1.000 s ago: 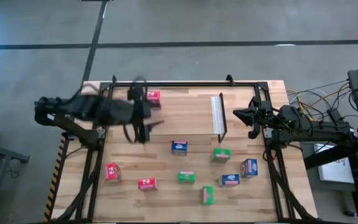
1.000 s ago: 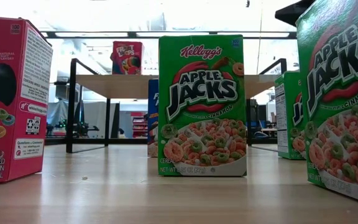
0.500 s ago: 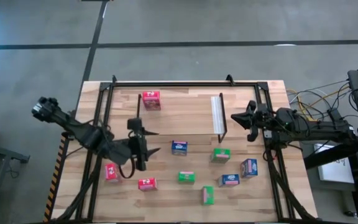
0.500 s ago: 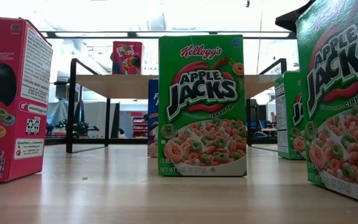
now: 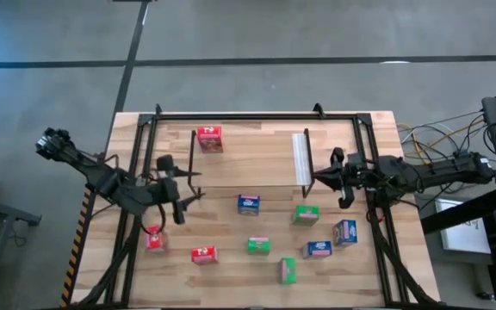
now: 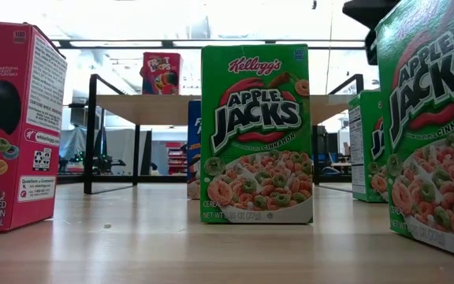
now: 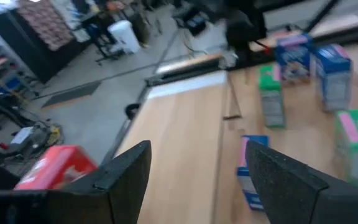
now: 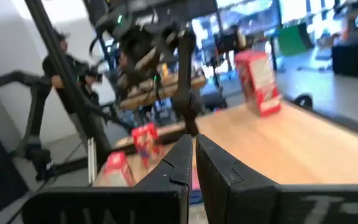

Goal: Stack cereal on shelf
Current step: Put the top right green cereal box on the shelf

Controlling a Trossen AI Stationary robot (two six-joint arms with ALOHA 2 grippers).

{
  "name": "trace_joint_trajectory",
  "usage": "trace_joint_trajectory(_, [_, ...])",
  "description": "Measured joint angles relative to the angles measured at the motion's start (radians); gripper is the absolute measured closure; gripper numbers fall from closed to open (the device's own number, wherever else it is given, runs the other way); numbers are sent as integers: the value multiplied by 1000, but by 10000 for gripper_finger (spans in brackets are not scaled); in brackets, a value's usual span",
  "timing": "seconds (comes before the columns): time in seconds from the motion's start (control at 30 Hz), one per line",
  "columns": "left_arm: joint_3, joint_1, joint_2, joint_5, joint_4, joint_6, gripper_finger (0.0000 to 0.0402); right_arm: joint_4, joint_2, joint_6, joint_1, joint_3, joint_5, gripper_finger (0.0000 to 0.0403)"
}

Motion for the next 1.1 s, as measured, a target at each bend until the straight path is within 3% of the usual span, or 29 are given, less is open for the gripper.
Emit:
trace_joint_trajectory(0.3, [-149,1,-152,-139,107,-19,157,-62,126,73,79,130,-1,390])
trace_joint_trajectory(0.43, [-194,1,-188,-185,106,-44,157,-294,181,143,111,250,-2,390])
trace_joint_trajectory(0.9, [-215,1,-199,-191,115,-57,157,-1163,423,406,176,651,-8,390])
trace_joint_trajectory(1.1, [-215,1,-197,-190,114,-54,157,-1314,519,403,184,746,-8,390])
